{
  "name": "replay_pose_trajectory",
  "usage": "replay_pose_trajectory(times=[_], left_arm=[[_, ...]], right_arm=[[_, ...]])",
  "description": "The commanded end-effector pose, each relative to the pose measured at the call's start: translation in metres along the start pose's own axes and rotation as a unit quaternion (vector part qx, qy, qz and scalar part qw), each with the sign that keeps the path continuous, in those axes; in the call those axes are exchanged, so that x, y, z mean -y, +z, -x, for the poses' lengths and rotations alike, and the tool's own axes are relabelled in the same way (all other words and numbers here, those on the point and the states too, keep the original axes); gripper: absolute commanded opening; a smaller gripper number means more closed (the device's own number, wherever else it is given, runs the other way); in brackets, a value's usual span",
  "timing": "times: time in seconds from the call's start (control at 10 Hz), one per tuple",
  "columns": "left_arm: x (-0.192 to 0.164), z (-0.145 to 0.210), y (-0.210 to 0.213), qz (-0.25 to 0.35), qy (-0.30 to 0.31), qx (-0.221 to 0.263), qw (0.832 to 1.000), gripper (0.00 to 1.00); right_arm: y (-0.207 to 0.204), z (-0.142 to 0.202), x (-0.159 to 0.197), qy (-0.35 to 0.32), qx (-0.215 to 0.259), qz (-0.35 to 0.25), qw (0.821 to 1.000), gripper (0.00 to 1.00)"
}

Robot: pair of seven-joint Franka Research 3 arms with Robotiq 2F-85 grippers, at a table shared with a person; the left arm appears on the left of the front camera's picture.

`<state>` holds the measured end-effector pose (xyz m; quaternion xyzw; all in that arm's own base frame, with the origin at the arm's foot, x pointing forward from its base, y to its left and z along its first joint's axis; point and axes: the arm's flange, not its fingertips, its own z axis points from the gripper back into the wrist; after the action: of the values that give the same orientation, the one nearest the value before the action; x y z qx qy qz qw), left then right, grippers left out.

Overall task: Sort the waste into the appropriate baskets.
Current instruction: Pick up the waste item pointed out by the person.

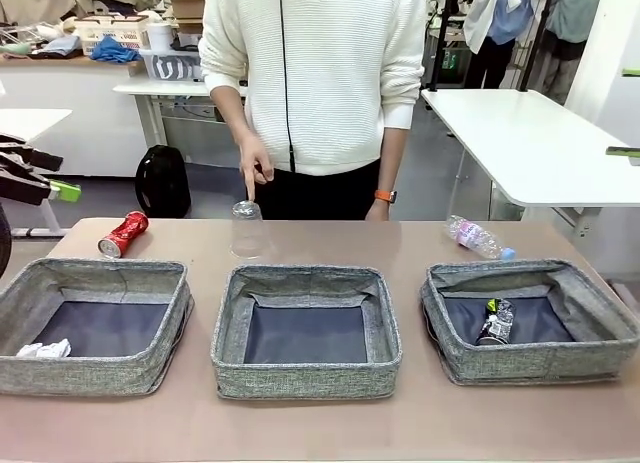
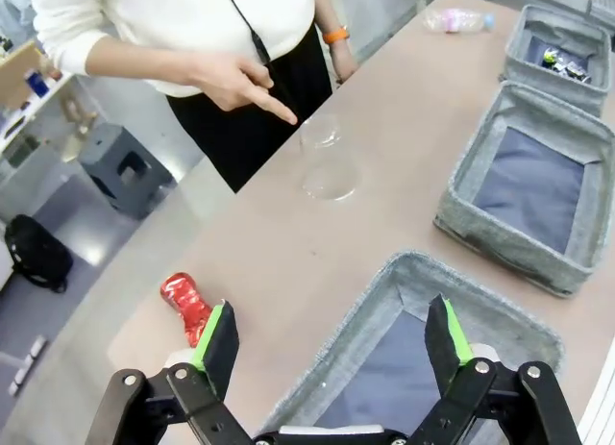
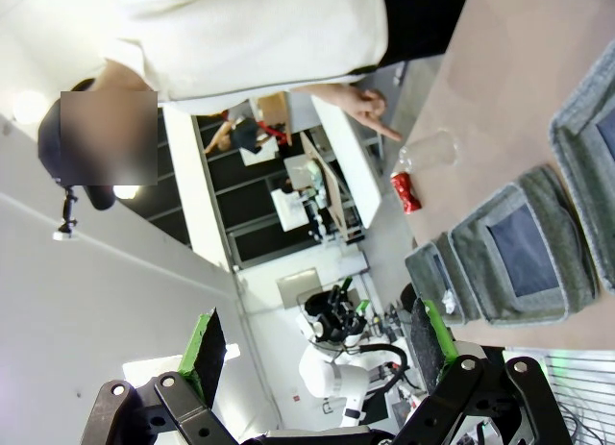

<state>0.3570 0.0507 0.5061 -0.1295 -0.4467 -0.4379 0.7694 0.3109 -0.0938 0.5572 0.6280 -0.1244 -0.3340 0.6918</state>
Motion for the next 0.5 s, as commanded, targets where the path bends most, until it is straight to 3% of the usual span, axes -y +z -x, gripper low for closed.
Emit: replay_pose_trajectory(times=[0.0, 0.1, 0.2, 0.3, 0.4], left_arm=[[0.002, 0.000, 0.007, -0.005, -0.011, 0.000, 1.000, 1.00], [0.000, 0.000, 0.000, 0.000, 0.000, 0.000, 1.000, 1.00], [-0.022, 0.005, -0.033, 0.094, -0.109, 0.056, 0.988, 1.00], [-0.045, 0.013, -0.064, 0.112, -0.157, 0.050, 0.980, 1.00], [-0.077, 0.019, -0.102, 0.220, -0.156, 0.080, 0.960, 1.00]], right_arm=[[-0.003, -0.002, -0.002, 0.011, -0.003, -0.012, 1.000, 1.00], [-0.003, -0.002, -0.002, 0.011, -0.003, -0.012, 1.000, 1.00], [-0.003, -0.002, -0.002, 0.011, -0.003, -0.012, 1.000, 1.00], [-0.003, -0.002, -0.002, 0.011, -0.003, -0.012, 1.000, 1.00], [-0.003, -0.002, -0.002, 0.011, -0.003, -0.012, 1.000, 1.00]])
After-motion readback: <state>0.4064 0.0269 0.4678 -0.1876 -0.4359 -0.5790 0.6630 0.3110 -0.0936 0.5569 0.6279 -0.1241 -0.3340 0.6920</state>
